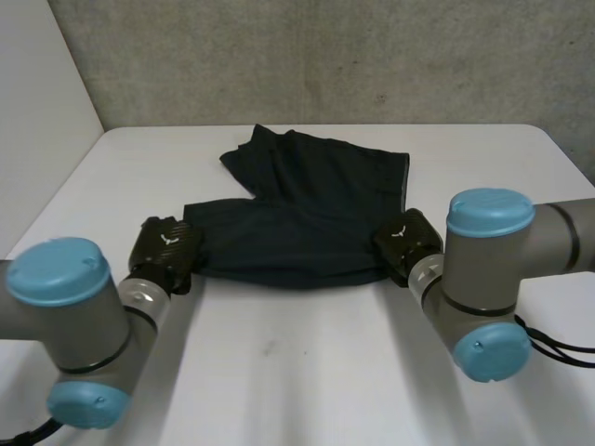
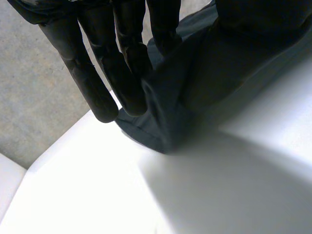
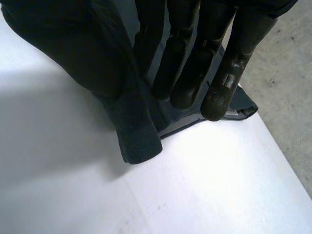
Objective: Fold the shorts.
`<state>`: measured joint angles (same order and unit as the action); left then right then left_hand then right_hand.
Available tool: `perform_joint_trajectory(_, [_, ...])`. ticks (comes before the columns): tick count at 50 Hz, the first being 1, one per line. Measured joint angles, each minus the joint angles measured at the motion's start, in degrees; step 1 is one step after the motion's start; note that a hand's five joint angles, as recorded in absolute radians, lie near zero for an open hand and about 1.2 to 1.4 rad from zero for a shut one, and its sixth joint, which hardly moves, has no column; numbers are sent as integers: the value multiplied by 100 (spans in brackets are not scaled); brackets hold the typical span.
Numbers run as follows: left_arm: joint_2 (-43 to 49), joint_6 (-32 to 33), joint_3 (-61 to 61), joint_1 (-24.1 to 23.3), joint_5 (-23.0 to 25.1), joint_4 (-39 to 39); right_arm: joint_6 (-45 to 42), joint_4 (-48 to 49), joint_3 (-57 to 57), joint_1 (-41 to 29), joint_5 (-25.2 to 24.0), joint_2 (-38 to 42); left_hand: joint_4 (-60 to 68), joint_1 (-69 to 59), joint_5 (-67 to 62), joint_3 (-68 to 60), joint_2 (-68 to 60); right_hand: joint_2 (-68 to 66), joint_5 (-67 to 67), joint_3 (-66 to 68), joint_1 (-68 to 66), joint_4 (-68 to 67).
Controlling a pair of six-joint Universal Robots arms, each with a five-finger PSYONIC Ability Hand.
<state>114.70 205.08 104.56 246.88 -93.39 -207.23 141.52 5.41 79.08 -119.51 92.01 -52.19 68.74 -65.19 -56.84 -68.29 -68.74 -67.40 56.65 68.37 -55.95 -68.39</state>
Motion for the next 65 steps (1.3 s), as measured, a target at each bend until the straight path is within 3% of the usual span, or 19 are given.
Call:
perform_joint_trajectory(9, [-1079, 103, 402, 63, 0, 903, -48, -741, 345, 17, -20, -643, 0, 0, 0, 0, 0, 0, 0, 0, 0, 0])
perform_joint_trajectory(15, [-1782, 157, 715, -13, 8, 2011, -239, -1639, 579, 24, -162, -959, 0, 0, -1, 0, 0, 0, 0, 0, 0, 0])
perform_joint_trajectory(19, [-2048, 171, 1043, -264, 9, 2947, -550, -2399, 924, 35, -365, -1148, 0, 0, -1, 0, 0, 0, 0, 0, 0, 0])
perform_joint_trajectory(27, [-2254, 193, 1419, -662, 10, 3489, -1011, -2778, 1669, 163, -496, -1569, -260, 119, 130, 293, 319, 0, 0, 0, 0, 0])
perform_joint_trajectory(31, [-2424, 338, 1368, -693, 36, 3475, -1098, -2582, 1950, 224, -583, -1702, -4722, 4896, 4516, 4685, 4776, 0, 0, 0, 0, 0])
perform_joint_trajectory(34, [-2539, 618, 1148, -672, 65, 3394, -1096, -2355, 2054, 250, -637, -1739, -5632, 5388, 5413, 5533, 5618, 0, 0, 0, 0, 0])
perform_joint_trajectory(40, [-2549, 1195, 493, -553, 248, 2960, -1041, -1892, 2158, 300, -687, -1745, -5632, 5388, 5413, 5533, 5622, 0, 0, 0, 0, -1])
perform_joint_trajectory(50, [-1243, 1419, -810, -245, 1021, 2001, -995, -1577, 2251, 307, -687, -1734, -5564, 5247, 5368, 5501, 5526, 0, 0, 0, 0, 0])
perform_joint_trajectory(52, [-441, 1402, -1453, -116, 1260, 1822, -983, -1520, 2279, 306, -686, -1732, -5361, 5002, 5161, 5343, 5359, 0, 0, 0, 0, 0])
perform_joint_trajectory(61, [1476, 1373, -3283, -14, 1383, 1814, -976, -1379, 2329, 297, -679, -1702, -4813, 4441, 4613, 4787, 4817, 0, 0, 0, 0, 0])
perform_joint_trajectory(65, [2094, 1367, -3950, 1, 1351, 2001, -976, -1339, 2333, 293, -672, -1673, -3724, 3241, 3534, 3693, 3739, 0, 0, 0, 0, 0])
